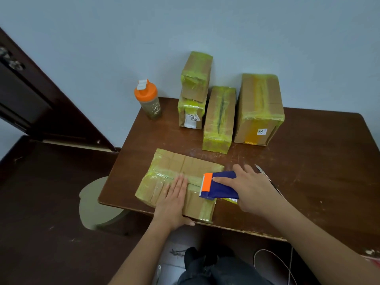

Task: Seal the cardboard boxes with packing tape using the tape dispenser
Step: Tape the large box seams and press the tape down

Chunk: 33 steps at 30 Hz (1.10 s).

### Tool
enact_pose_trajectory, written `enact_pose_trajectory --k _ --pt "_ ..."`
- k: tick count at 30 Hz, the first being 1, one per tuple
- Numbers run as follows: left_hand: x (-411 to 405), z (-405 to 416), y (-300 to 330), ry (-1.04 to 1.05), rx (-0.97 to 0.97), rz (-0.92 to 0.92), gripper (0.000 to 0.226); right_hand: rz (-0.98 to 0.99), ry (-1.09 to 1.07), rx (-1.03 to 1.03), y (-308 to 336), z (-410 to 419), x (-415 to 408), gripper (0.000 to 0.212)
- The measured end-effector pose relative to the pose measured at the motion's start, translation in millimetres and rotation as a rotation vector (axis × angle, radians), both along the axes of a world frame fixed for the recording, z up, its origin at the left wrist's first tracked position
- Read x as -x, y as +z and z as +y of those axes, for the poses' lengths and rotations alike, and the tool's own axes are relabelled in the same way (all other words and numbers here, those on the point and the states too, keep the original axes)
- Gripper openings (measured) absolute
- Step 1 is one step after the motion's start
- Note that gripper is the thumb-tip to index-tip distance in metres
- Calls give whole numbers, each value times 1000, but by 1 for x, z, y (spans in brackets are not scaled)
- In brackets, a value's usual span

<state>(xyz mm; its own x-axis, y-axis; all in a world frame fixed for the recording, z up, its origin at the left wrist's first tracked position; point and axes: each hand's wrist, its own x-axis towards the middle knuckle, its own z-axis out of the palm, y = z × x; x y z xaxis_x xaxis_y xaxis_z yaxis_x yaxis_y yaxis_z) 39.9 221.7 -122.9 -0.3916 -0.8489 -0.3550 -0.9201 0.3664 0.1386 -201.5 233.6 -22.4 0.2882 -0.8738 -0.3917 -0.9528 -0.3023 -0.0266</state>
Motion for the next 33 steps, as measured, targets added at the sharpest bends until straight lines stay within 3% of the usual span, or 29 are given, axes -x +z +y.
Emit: enact_pose_trajectory --k 5,11,17,19,26,33 --pt "-4 -3 -2 -77 -36 -53 128 -27 -21 -30 -2 1 -2 83" --pt "-34 -36 16 1 -20 -163 130 -113 -19 27 -10 -10 -40 80" --pt "-16 -24 10 114 -183 102 151 -108 -16 23 -21 -15 -49 81" --pt "-12 -20 4 143 -159 79 150 -106 -20 18 -23 -16 -47 81" --pt "-9 -20 -2 193 -77 100 119 -121 -25 33 -22 -20 -39 81" --pt "-11 -24 -3 202 -77 83 112 -121 7 40 -11 -17 -23 79"
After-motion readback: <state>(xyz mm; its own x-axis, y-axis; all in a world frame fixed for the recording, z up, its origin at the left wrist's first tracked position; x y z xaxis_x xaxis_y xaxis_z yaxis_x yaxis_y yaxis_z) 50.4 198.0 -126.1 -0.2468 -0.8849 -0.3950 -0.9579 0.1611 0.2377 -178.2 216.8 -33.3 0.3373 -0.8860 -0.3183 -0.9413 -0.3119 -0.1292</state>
